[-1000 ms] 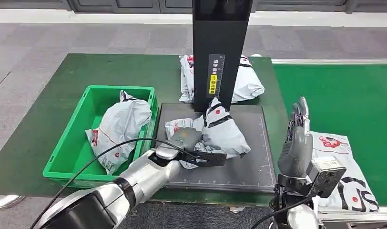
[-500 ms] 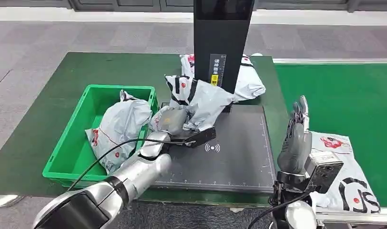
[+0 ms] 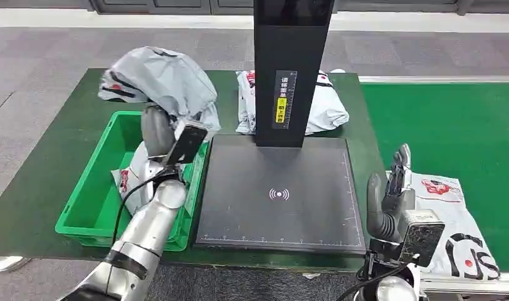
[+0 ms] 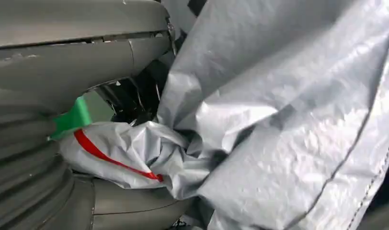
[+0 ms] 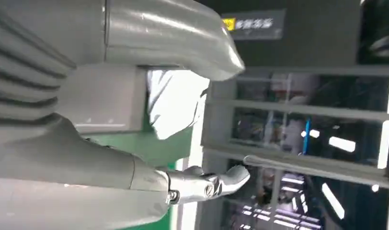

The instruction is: Moved the parcel from conveyor to table for the left to box.

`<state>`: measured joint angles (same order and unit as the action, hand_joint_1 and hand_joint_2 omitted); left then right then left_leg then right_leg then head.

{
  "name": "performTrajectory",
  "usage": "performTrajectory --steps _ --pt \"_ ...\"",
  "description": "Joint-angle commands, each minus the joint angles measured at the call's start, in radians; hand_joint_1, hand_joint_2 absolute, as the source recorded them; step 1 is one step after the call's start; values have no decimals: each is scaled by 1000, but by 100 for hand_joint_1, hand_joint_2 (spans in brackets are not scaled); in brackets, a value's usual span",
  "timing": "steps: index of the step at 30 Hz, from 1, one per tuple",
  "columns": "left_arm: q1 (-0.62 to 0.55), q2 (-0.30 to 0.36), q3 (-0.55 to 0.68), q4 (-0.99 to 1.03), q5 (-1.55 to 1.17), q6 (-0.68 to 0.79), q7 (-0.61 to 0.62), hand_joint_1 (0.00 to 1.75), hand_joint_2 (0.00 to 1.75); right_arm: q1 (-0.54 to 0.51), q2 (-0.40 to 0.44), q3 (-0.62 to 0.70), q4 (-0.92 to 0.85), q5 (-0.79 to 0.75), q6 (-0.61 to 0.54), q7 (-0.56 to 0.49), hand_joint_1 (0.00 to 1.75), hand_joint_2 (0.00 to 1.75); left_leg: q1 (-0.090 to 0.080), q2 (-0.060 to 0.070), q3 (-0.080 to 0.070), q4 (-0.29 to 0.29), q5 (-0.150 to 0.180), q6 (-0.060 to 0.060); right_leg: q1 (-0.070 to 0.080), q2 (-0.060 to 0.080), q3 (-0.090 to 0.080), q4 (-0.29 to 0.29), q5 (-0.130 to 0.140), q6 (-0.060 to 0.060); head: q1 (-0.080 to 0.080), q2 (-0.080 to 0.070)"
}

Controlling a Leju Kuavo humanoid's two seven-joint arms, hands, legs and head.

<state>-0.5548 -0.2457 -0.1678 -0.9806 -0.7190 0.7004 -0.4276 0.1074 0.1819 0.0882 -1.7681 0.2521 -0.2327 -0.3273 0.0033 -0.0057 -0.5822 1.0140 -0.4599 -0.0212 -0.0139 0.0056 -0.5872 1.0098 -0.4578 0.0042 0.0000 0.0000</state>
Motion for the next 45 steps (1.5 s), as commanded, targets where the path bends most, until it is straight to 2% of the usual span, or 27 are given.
performTrajectory --steps 1,3,4,5,6,7,8,11,12,20,45 --pt "131 16 337 -420 -192 -2 51 175 175 51 39 -143 40 25 -10 13 0 175 1 6 3 -2 -1 1 1 5 2 -3 1 0 0 0" --pt "155 62 366 -423 -297 -2 145 175 175 73 40 -166 24 19 -13 13 0 175 1 6 2 -2 -1 0 1 5 1 -3 1 0 0 0" --pt "163 77 364 -425 -287 -4 143 175 175 78 38 -171 21 17 -9 10 0 175 0 5 2 -2 -1 0 0 4 1 -2 1 0 0 0" --pt "172 101 373 -407 -402 -29 246 175 175 86 42 -184 12 11 -13 10 0 175 0 5 4 -4 0 0 1 4 3 -4 1 -1 0 0" --pt "179 113 374 -403 -443 -52 291 175 175 93 42 -191 7 8 -16 10 0 175 0 5 4 -4 0 0 1 4 3 -4 1 -1 0 0" --pt "198 140 385 -380 -583 -118 396 175 175 108 48 -207 -8 3 -19 10 0 175 1 6 5 -5 0 0 1 5 4 -5 2 -1 0 0" --pt "220 159 384 -358 -642 -182 446 175 175 122 55 -223 -22 1 -20 11 0 175 0 6 4 -4 0 0 0 5 2 -3 0 -1 0 0" --pt "269 190 359 -265 -695 -264 479 175 175 150 68 -258 -56 -2 7 9 0 175 0 3 6 -5 0 0 0 2 4 -4 0 -2 0 0" --pt "287 200 336 -248 -727 -384 498 175 175 154 67 -268 -61 2 11 8 0 175 0 3 5 -5 0 0 0 2 4 -4 0 -2 0 0" --pt "287 205 312 -231 -745 -408 511 175 175 153 74 -279 -68 5 24 10 0 175 0 1 1 -1 -1 0 0 0 0 -1 -1 -1 0 0" --pt "287 205 312 -231 -745 -408 511 175 175 153 74 -279 -68 5 24 10 0 175 0 0 1 -1 0 0 0 -1 1 -2 -1 -1 0 0"
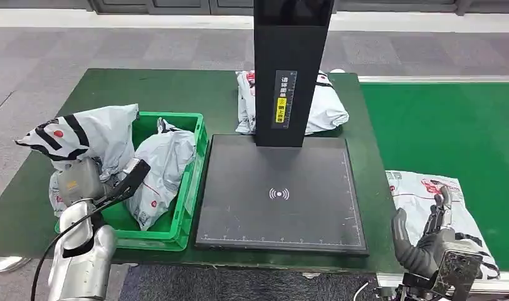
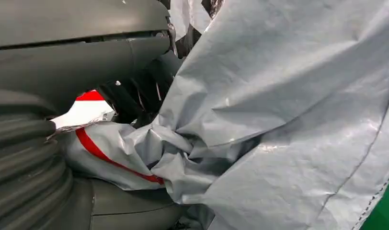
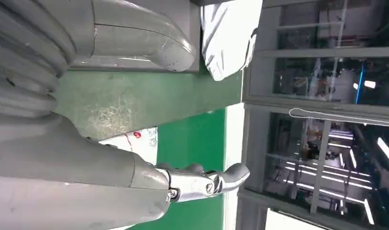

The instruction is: Moved the parcel from conveyor to table for the left to box.

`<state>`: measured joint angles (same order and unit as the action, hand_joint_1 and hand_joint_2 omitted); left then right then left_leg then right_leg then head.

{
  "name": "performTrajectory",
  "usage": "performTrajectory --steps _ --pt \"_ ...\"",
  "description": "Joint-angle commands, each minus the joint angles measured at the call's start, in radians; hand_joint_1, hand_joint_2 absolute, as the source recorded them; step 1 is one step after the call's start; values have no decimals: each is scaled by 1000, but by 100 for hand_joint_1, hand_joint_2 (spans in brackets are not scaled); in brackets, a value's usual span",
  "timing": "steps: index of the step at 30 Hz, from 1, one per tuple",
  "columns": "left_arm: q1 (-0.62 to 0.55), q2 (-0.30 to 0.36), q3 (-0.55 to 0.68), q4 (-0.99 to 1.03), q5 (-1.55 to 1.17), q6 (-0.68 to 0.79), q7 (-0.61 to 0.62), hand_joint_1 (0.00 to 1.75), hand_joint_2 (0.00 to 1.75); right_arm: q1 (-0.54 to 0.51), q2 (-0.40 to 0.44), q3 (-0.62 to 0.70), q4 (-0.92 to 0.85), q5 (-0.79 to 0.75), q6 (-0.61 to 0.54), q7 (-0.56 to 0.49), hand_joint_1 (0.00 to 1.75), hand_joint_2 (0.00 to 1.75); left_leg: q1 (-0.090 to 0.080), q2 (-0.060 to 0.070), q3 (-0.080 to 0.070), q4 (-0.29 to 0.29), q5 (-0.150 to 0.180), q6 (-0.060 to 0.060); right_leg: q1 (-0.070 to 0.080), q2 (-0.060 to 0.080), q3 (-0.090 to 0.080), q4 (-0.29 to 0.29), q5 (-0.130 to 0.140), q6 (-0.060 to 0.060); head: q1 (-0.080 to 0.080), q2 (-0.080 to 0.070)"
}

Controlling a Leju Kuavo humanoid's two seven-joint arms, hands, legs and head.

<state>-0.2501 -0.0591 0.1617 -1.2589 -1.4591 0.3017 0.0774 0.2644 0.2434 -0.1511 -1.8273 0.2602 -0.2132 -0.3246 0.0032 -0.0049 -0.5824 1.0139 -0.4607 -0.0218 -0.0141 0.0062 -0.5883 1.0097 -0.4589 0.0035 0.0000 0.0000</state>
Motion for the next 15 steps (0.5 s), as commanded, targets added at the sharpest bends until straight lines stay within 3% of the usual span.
performTrajectory --steps 1,15 --pt "-17 18 -17 47 -5 -10 5 175 175 -4 13 -40 -8 -3 4 7 0 175 0 -1 2 -2 1 0 1 -2 2 -2 0 -1 0 0" --pt "-17 18 -17 47 -5 -10 5 175 175 -4 13 -40 -8 -3 4 7 0 175 0 -1 1 -2 0 0 1 -2 2 -2 0 0 0 0"
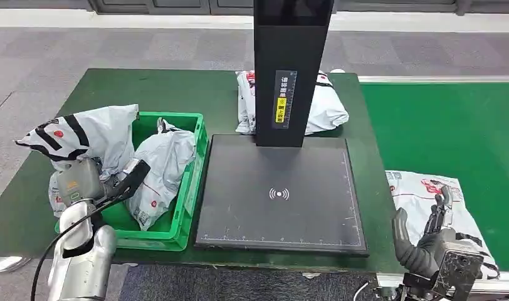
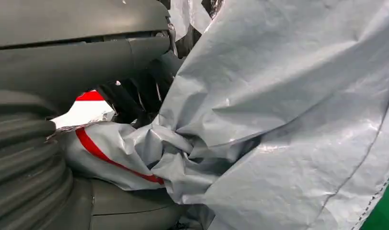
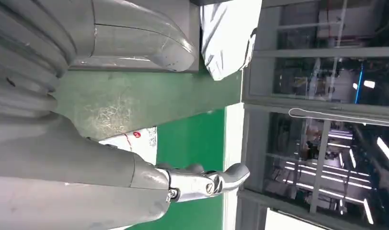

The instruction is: Moved the parcel from conveyor to table for the left to box.

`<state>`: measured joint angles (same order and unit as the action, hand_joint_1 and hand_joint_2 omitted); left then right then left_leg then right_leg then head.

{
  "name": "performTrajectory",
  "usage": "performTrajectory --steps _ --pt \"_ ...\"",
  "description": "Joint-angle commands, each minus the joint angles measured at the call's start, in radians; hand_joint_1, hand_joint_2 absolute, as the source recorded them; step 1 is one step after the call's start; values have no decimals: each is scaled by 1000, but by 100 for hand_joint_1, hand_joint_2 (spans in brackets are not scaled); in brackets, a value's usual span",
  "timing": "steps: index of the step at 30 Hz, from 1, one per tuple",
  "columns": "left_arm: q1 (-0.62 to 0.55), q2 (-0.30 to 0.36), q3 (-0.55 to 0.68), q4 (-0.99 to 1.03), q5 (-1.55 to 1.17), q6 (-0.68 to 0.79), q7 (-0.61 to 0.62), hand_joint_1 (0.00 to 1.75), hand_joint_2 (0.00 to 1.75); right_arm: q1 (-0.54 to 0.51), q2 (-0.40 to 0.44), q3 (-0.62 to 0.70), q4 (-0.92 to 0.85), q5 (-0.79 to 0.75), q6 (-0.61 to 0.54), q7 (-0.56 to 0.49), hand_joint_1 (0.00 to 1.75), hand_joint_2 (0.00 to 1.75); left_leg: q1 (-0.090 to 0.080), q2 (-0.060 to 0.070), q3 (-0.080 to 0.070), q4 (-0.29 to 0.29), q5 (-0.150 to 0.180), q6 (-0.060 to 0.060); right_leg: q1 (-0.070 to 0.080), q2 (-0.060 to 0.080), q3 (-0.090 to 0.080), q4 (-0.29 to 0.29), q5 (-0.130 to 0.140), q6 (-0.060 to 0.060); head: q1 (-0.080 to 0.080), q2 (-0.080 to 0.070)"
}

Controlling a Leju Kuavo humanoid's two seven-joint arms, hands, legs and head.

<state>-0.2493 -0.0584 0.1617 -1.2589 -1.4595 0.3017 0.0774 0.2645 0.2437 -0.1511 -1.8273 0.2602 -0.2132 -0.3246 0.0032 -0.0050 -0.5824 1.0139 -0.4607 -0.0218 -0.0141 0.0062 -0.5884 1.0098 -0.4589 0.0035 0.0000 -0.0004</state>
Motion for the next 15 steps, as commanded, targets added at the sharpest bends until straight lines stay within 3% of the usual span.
performTrajectory --steps 1,13,14,15 --pt "-18 18 -17 47 -5 -10 5 175 175 -4 13 -40 -8 -3 4 7 0 175 0 -1 1 -1 0 0 1 -2 2 -2 0 0 0 0" --pt "-18 18 -17 47 -5 -10 5 175 175 -4 13 -40 -8 -3 4 7 0 175 0 -1 1 -1 0 0 0 -1 1 -1 0 0 0 0" --pt "-12 119 -143 -7 121 -2 -120 0 0 3 -5 -39 -5 -5 -2 14 0 175 0 -1 1 -1 0 0 1 -2 2 -1 0 0 0 0" --pt "-25 146 -273 -8 278 0 -497 0 0 19 -24 -50 -2 -26 -6 10 0 175 0 -1 0 -1 0 0 0 -1 1 -1 0 0 0 0"
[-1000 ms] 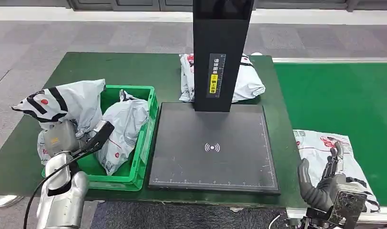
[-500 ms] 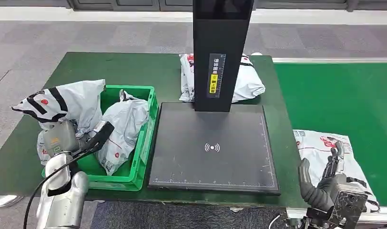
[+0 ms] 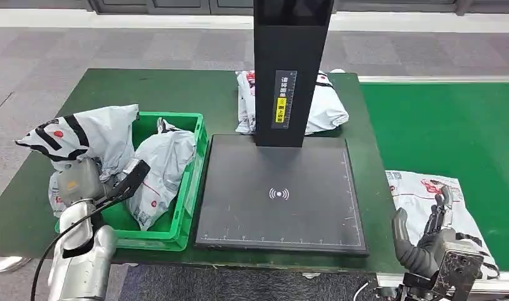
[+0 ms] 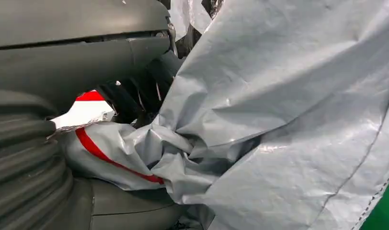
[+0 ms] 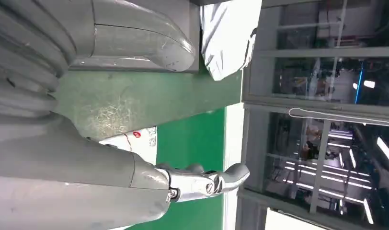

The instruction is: Moved the parcel from conveyor to table for the left to box.

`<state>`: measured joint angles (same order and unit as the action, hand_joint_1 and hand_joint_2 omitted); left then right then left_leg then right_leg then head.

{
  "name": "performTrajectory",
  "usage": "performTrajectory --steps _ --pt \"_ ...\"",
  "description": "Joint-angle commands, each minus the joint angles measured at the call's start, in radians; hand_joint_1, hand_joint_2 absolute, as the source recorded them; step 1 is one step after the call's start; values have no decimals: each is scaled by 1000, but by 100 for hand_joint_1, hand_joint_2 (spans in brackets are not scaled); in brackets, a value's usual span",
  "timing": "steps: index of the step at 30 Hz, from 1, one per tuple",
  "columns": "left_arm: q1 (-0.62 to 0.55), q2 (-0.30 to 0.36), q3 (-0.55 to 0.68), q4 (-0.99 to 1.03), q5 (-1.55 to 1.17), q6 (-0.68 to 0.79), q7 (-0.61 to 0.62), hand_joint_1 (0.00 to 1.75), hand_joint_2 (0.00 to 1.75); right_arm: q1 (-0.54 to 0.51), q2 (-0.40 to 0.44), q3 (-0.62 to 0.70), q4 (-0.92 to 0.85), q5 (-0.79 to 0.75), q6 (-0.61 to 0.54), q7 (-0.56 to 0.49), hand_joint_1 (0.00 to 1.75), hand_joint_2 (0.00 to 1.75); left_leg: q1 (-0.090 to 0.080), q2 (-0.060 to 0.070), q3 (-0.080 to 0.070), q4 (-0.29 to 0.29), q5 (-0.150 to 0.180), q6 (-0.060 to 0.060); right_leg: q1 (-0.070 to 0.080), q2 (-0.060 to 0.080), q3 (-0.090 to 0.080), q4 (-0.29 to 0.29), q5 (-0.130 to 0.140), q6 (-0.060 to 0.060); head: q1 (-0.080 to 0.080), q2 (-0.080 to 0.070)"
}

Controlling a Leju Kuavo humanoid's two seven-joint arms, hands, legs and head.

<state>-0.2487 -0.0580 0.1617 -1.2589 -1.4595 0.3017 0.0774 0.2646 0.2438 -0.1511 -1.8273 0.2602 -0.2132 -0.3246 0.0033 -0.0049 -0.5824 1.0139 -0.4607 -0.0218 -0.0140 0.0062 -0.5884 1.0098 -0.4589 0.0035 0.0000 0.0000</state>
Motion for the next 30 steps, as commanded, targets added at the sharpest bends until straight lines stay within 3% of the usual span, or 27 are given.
performTrajectory --steps 1,4,11,30 --pt "-27 152 -304 -40 274 -19 -504 0 0 26 -26 -66 2 -43 4 -3 0 175 1 -1 1 -1 0 1 1 -2 2 -2 0 0 0 0" --pt "-28 156 -323 -60 276 -32 -479 0 0 29 -25 -81 5 -47 18 -14 0 175 1 -6 -1 0 1 0 2 -7 1 -1 -1 0 0 0" --pt "-15 166 -326 -61 288 -24 -479 0 0 24 -17 -77 4 -35 21 -12 0 175 1 1 1 -1 0 0 1 0 1 -1 0 0 0 0" --pt "-2 167 -325 -86 289 -21 -478 0 0 25 -21 -74 4 -32 21 -10 0 175 0 0 1 -1 0 0 1 -1 2 -1 0 0 0 0"
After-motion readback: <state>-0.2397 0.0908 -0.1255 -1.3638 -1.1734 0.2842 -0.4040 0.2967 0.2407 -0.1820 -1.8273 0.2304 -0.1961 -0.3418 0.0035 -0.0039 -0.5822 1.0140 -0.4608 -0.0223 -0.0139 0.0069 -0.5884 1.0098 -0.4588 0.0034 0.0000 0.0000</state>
